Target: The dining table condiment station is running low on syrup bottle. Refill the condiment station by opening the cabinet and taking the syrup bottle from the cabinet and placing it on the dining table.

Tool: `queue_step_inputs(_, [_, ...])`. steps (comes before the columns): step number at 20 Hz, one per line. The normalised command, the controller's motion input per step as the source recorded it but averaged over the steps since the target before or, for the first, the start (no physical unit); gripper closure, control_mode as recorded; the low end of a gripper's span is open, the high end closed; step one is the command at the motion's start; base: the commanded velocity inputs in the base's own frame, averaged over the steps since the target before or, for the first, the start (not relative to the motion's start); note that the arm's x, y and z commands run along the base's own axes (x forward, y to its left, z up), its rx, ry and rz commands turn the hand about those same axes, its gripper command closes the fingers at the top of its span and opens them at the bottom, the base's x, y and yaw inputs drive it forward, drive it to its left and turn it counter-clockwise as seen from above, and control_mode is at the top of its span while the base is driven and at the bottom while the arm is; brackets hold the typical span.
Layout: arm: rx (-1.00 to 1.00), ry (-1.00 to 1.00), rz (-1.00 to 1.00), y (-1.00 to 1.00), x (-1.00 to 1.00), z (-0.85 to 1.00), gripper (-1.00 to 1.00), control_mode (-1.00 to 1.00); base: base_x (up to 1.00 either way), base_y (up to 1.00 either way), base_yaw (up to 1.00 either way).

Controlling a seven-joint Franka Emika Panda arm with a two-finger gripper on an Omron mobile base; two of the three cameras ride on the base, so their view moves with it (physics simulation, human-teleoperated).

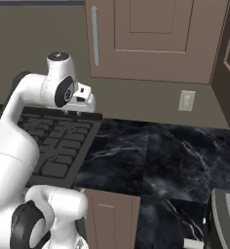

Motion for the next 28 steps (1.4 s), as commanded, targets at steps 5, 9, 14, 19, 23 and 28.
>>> queue_step_inputs(5, [-0.01,-0.39,0.0,0.0,-0.53,0.0,-1.0,-1.0,0.0,0.0,0.0])
queue_step_inputs(9, [-0.03,-1.0,0.0,-0.08,-1.0,0.03,-1.0,-1.0,0.0,0.0,0.0])
queue_step_inputs(14, [0.03,-0.75,0.0,-0.25,-0.37,0.57,-1.0,-1.0,0.0,0.0,0.0])
queue_step_inputs(19, [0.07,-0.51,-0.01,-0.31,0.0,0.83,-1.0,-1.0,0.0,0.0,0.0])
queue_step_inputs(23, [0.0,-0.39,-0.05,-0.01,0.0,0.5,-1.0,-1.0,0.0,0.0,0.0])
queue_step_inputs(28, [0.0,-0.05,-0.01,0.0,0.05,0.0,-1.0,-1.0,0.0,0.0,0.0])
